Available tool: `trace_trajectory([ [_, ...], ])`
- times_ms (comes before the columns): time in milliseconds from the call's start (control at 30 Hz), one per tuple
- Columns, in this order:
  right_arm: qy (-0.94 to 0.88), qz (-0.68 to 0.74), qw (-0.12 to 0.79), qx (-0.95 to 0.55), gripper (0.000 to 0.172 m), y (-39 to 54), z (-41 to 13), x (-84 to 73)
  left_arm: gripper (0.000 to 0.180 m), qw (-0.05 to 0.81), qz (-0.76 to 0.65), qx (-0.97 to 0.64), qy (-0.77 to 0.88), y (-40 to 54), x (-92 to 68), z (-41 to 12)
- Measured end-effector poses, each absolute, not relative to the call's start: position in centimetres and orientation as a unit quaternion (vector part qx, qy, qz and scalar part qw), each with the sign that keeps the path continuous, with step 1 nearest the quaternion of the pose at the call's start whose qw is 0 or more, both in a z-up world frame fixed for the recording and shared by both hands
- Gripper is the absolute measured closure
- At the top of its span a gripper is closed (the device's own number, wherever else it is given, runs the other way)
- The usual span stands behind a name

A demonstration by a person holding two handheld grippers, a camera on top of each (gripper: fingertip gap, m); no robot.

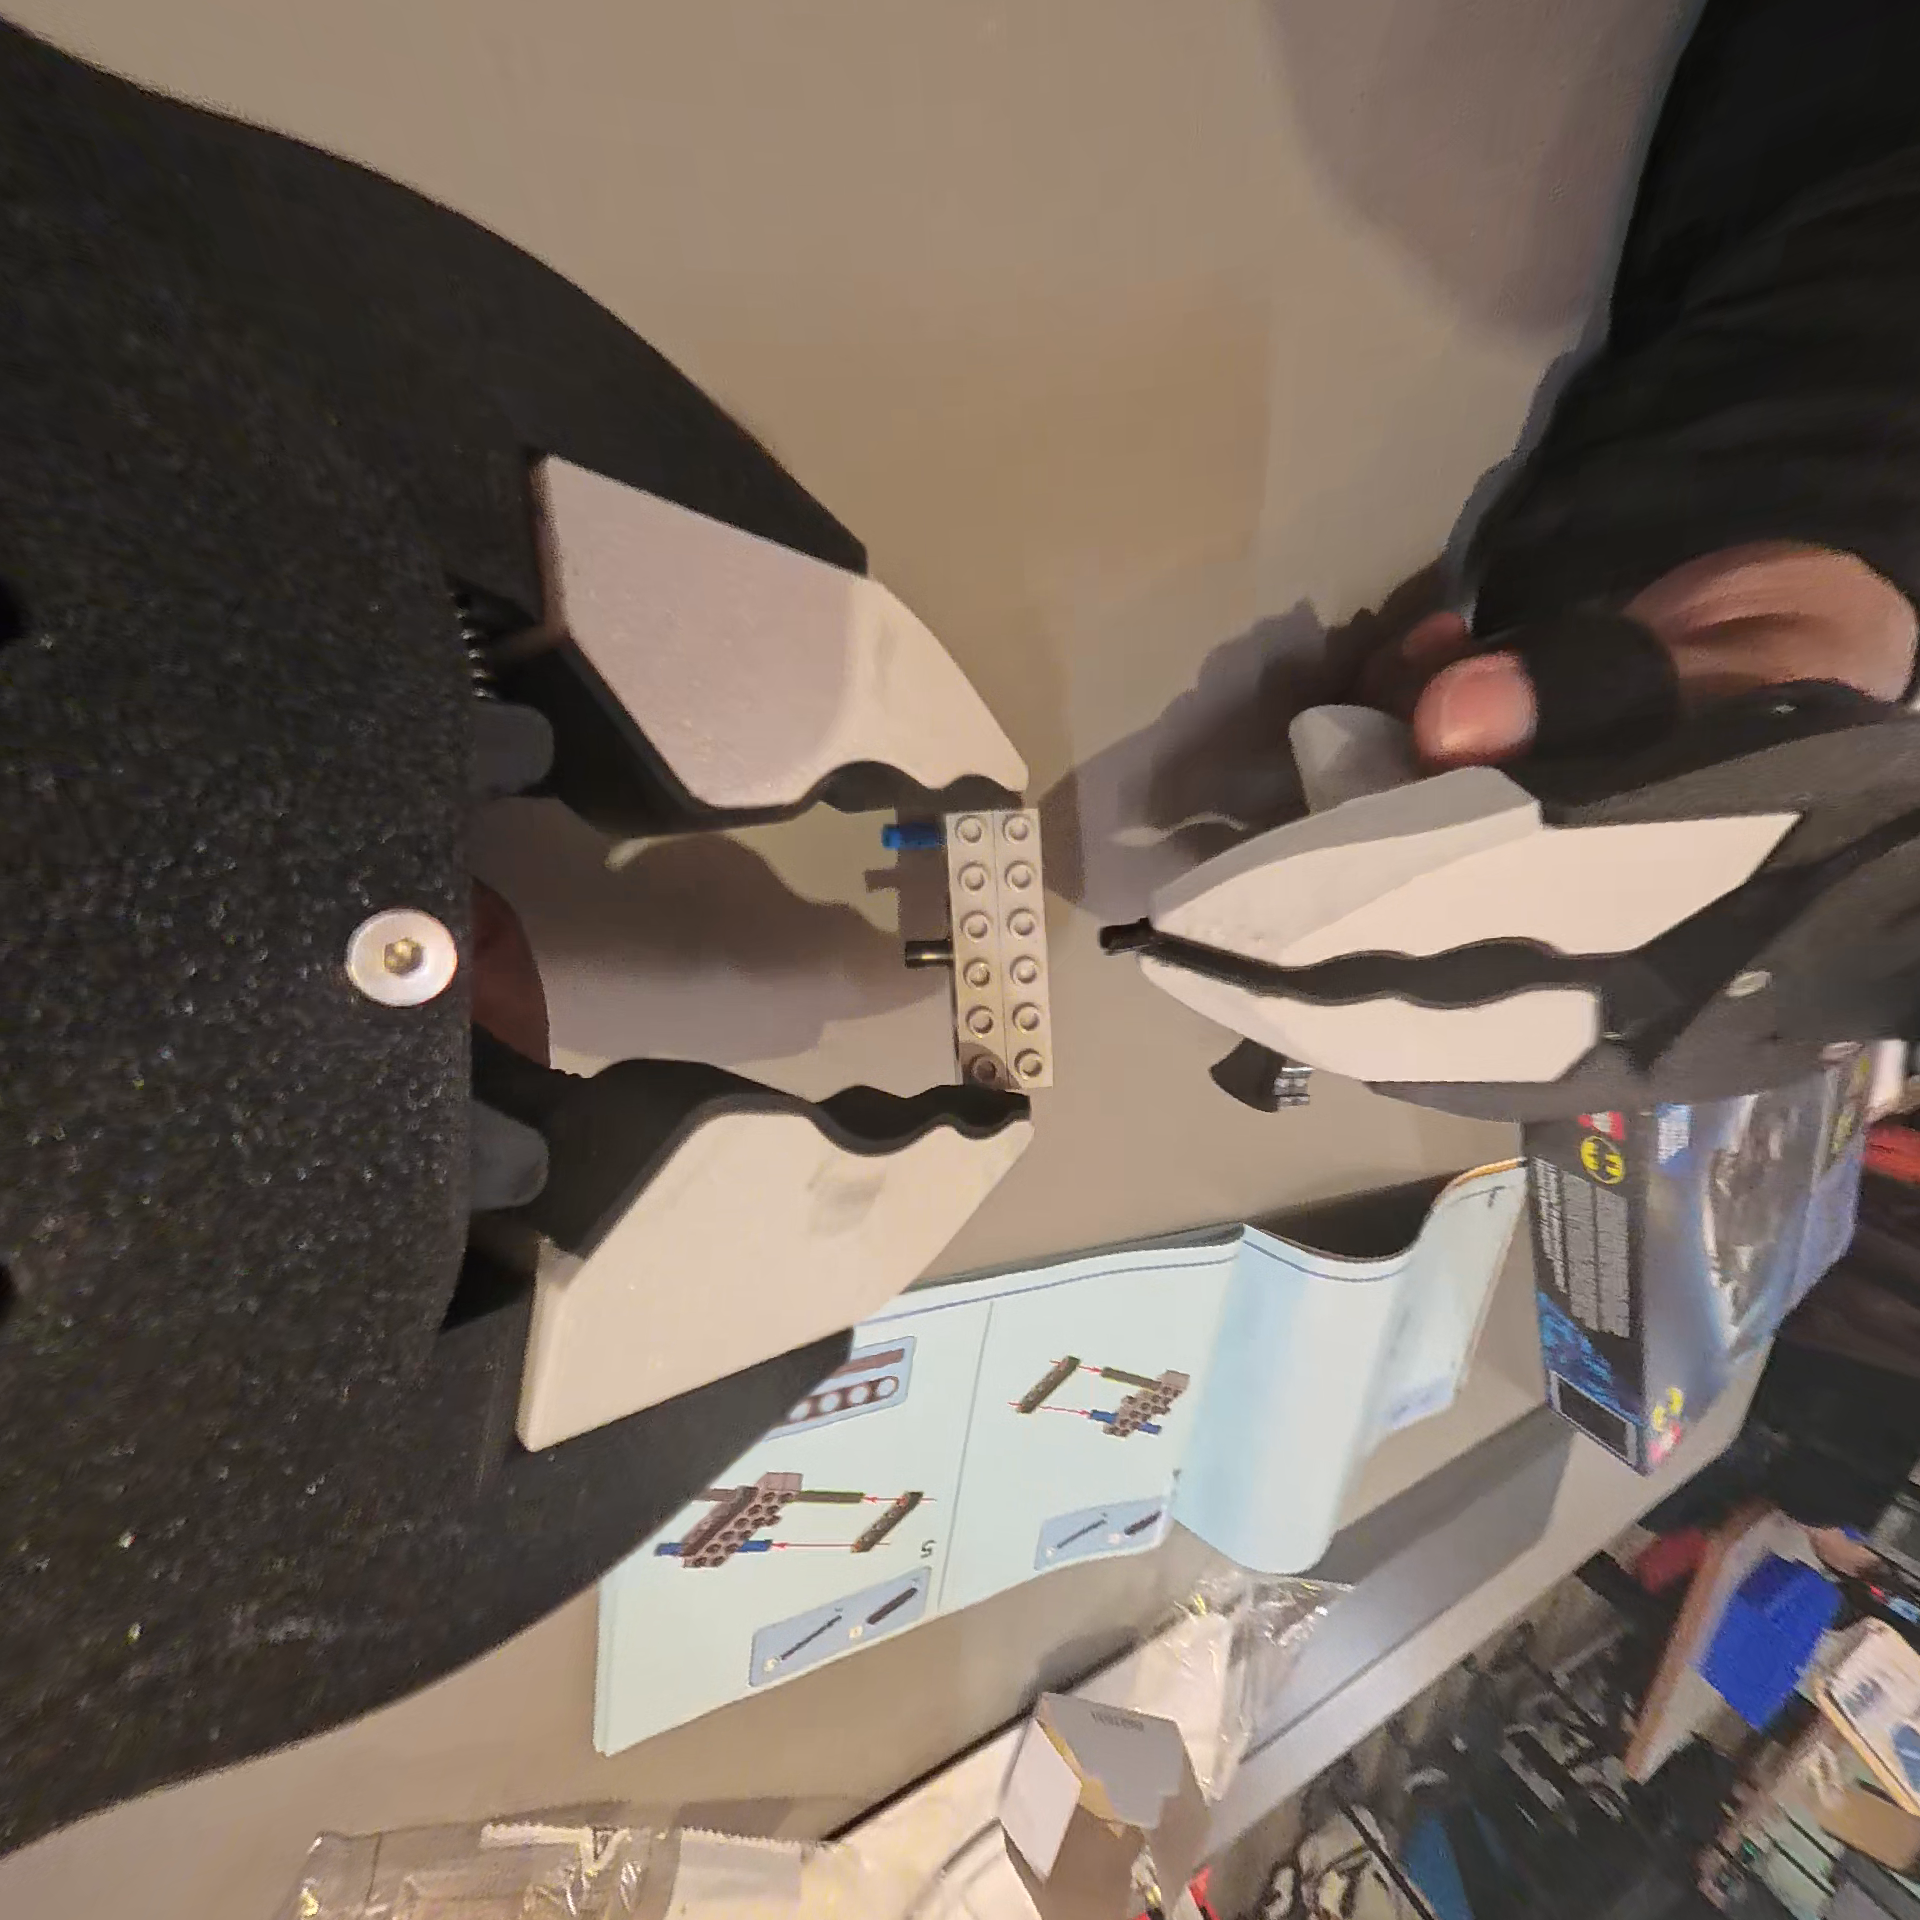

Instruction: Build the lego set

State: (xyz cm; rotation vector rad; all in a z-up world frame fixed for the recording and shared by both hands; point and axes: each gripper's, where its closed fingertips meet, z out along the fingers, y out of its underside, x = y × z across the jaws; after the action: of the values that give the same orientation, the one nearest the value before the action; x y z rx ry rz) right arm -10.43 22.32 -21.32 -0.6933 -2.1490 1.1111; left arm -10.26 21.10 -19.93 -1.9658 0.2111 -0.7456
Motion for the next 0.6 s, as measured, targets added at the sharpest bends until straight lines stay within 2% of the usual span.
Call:
trace_trajectory([
  [400, -0.800, 0.425, 0.354, -0.233, 0.121, 21.5, -20.2, -10.4, 0.177, 0.484, -0.337, -0.805, 0.068, 21.1, -9.9, -19.9],
  [600, -0.791, 0.456, 0.331, -0.238, 0.121, 21.2, -19.6, -10.1, 0.177, 0.497, -0.342, -0.792, 0.091, 20.8, -9.6, -19.3],
])
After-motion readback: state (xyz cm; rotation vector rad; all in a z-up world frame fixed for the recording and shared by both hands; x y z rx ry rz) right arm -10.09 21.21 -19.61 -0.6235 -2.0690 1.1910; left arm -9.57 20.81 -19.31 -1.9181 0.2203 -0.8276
